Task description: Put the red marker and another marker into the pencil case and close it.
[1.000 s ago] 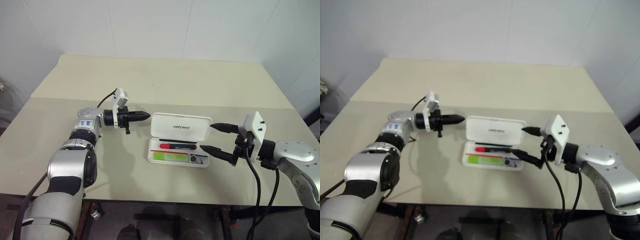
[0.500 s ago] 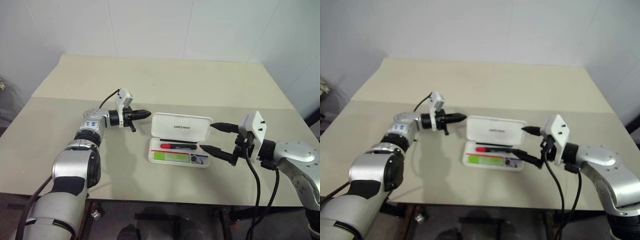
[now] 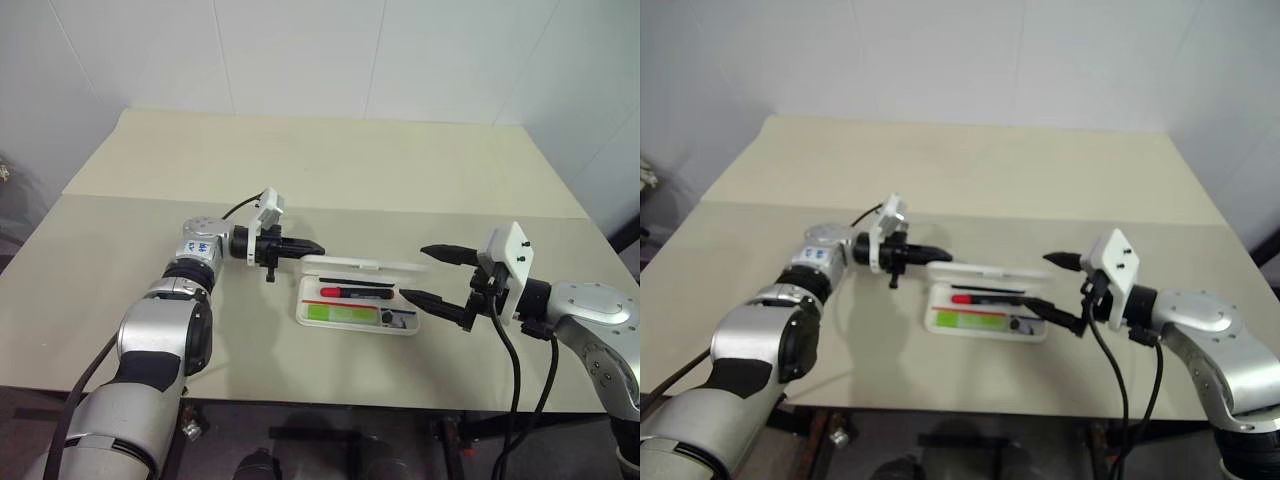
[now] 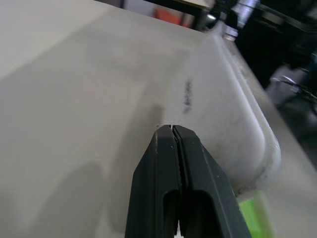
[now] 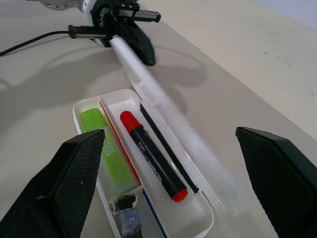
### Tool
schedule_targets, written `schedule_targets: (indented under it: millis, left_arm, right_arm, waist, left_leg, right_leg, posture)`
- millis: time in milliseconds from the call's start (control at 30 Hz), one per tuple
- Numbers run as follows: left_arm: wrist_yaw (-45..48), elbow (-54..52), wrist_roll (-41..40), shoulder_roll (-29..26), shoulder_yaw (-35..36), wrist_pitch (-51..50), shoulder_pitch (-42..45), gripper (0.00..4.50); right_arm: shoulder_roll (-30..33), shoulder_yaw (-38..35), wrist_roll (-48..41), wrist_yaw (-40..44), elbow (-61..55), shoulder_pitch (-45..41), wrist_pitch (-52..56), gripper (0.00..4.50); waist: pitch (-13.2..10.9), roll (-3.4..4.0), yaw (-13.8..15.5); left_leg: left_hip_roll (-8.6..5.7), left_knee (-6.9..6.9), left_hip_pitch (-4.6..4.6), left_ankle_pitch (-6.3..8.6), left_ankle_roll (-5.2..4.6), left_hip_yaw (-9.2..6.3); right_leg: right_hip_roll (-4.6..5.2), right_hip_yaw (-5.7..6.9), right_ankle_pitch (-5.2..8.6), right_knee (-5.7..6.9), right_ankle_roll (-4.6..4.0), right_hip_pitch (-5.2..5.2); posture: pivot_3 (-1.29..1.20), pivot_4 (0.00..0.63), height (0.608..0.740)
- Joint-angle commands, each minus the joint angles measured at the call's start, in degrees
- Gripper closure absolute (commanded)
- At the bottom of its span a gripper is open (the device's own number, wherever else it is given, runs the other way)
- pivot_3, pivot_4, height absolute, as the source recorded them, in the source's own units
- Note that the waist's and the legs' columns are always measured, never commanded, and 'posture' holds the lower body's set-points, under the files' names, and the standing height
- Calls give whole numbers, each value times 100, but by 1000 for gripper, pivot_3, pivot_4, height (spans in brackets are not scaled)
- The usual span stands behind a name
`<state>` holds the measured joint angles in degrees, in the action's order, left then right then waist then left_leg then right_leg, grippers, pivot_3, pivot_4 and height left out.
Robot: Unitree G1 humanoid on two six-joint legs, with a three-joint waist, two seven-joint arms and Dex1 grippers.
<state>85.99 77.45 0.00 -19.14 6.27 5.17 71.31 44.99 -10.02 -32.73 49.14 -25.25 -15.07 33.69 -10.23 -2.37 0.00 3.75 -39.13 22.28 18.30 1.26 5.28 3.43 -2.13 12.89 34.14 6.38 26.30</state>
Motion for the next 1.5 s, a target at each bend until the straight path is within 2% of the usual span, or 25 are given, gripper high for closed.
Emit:
schedule_targets:
  millis: [33,300,567,767,1000,1267,1333,1500]
  left_arm:
    - [591,-115,113,23,-199,220,181,4488]
    - [637,-167,652,109,-1013,1153,-2,4488]
    - [-65,-141,1250,253,-1657,1930,-200,4488]
    - [-483,-115,1588,456,-2039,2391,-248,4488]
    - [-913,-88,2009,600,-2487,2816,-244,4488]
    - [-1372,-63,1965,508,-2488,2977,-222,4488]
    - [-1410,-69,1810,501,-2337,3012,-219,4488]
    - [-1533,-98,1421,478,-1861,3006,-219,4488]
  right_arm:
    - [148,-168,-19,117,15,-110,-154,0]
    - [339,-225,-97,678,535,-261,-365,0]
    - [617,-126,-32,1551,1163,-162,-698,0]
    - [523,68,107,1583,1260,-285,-847,0]
    - [475,257,117,1633,1052,-207,-852,0]
    - [542,386,199,1905,1126,-108,-930,0]
    - [515,433,238,1946,1237,-209,-971,0]
    - [498,554,374,2101,1599,-480,-1136,0]
  waist:
    - [0,0,0]
    - [0,0,3]
    - [2,3,3]
    - [6,2,-1]
    - [25,1,-10]
    - [50,-14,-19]
    - [50,-14,-24]
    - [49,-14,-32]
  left_leg:
    - [0,0,0,0,0,0]
    - [-1,-2,-2,0,0,-1]
    - [-1,-4,-25,1,-2,-4]
    - [-3,-4,-110,5,-4,-6]
    - [-6,-4,-132,5,-4,-9]
    - [-7,-5,-138,-4,-4,-5]
    - [-7,-5,-171,-9,-4,-3]
    - [-7,-4,-173,-10,-4,1]
  right_leg:
    - [0,0,0,0,0,0]
    - [0,-3,-1,-1,2,-3]
    - [0,-3,-3,-12,5,-35]
    - [1,-8,-3,-50,5,-126]
    - [1,-14,30,-61,-57,-177]
    - [1,-21,32,-61,-65,-189]
    - [0,-24,31,-60,-67,-190]
    - [0,-28,31,-61,-68,-190]
  posture:
    - [0,150,740]
    - [0,150,740]
    - [0,150,740]
    - [0,150,740]
    - [0,150,740]
    - [0,150,740]
    - [0,150,740]
    - [0,150,740]
